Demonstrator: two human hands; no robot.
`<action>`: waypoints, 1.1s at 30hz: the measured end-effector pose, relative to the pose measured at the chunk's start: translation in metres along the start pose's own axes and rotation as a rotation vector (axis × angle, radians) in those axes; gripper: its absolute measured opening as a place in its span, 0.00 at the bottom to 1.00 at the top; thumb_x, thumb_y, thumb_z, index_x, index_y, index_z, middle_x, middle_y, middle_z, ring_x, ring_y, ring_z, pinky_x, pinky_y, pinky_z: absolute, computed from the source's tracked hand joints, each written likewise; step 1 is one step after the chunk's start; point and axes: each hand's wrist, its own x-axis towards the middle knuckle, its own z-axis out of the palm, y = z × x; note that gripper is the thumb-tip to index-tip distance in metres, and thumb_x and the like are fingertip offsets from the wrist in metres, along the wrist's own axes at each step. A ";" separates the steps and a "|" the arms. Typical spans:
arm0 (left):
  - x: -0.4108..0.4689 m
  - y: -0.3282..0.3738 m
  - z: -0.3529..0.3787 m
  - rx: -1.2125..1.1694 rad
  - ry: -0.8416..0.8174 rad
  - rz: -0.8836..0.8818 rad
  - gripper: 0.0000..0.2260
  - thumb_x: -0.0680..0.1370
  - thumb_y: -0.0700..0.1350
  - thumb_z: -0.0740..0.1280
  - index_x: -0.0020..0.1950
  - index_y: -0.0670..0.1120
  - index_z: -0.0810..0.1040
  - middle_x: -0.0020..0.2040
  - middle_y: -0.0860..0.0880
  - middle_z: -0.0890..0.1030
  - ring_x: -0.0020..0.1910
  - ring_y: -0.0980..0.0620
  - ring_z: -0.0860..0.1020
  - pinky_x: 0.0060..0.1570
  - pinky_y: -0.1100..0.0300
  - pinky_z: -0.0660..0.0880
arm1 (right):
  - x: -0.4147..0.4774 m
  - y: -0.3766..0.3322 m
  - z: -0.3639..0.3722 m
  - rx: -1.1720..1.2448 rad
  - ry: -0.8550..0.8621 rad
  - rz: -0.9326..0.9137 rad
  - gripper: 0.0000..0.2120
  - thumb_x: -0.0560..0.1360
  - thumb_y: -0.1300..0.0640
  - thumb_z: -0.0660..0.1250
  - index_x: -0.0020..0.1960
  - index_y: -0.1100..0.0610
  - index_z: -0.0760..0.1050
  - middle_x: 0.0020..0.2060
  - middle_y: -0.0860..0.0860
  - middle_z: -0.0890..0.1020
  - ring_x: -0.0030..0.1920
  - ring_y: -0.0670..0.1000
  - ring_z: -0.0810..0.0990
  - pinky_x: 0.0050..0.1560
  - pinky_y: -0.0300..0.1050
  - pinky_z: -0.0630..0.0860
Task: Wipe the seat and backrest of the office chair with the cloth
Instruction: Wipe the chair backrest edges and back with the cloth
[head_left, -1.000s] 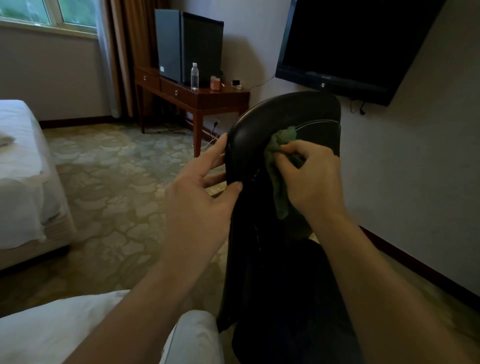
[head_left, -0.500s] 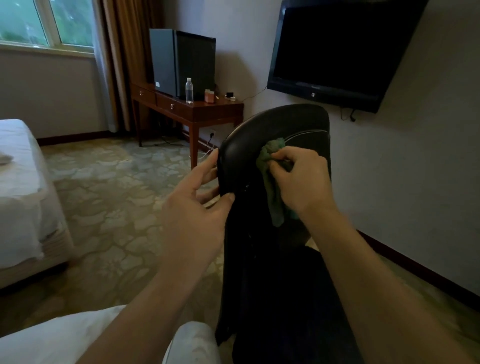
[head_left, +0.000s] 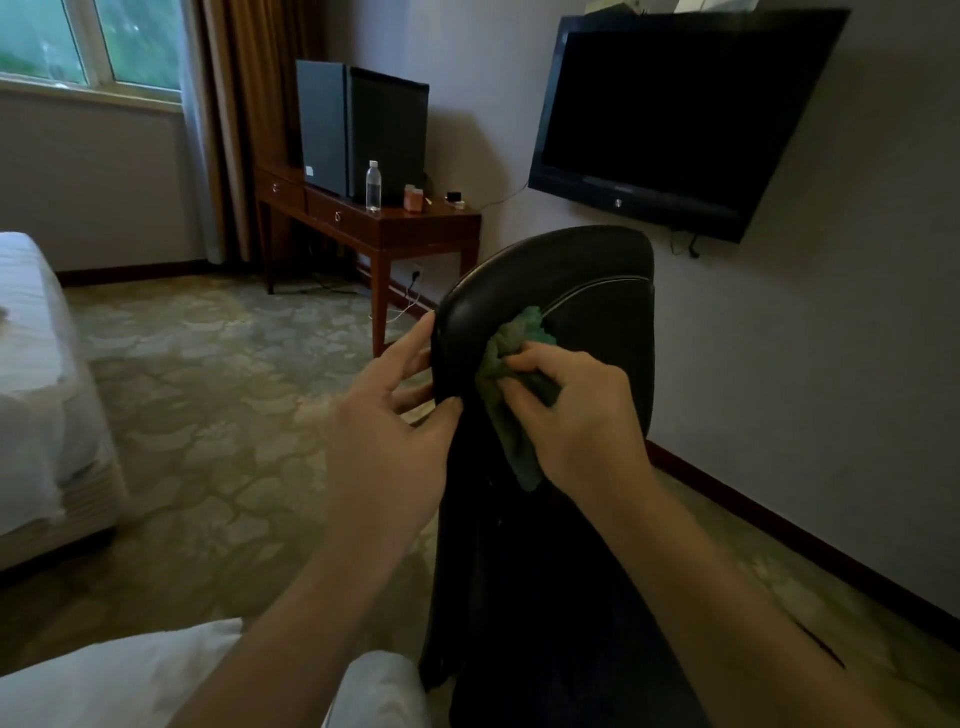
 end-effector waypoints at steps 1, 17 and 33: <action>0.000 0.001 0.000 -0.007 0.000 0.000 0.31 0.75 0.32 0.72 0.68 0.62 0.74 0.54 0.60 0.83 0.52 0.63 0.83 0.48 0.67 0.80 | 0.005 0.003 -0.002 -0.011 -0.008 0.004 0.08 0.78 0.56 0.68 0.55 0.47 0.81 0.44 0.31 0.74 0.49 0.38 0.77 0.54 0.34 0.72; 0.015 0.003 -0.005 0.208 -0.031 0.125 0.30 0.74 0.38 0.75 0.72 0.56 0.73 0.62 0.61 0.73 0.60 0.61 0.77 0.54 0.67 0.79 | 0.009 0.006 -0.006 0.134 0.055 0.008 0.10 0.78 0.56 0.69 0.55 0.43 0.78 0.44 0.30 0.76 0.48 0.31 0.77 0.53 0.28 0.73; 0.027 0.006 0.001 0.193 -0.019 0.152 0.31 0.75 0.35 0.74 0.71 0.62 0.71 0.64 0.60 0.76 0.59 0.64 0.78 0.51 0.72 0.78 | 0.048 0.025 -0.015 0.105 0.031 0.134 0.06 0.78 0.56 0.68 0.49 0.45 0.77 0.42 0.37 0.78 0.44 0.31 0.77 0.44 0.26 0.72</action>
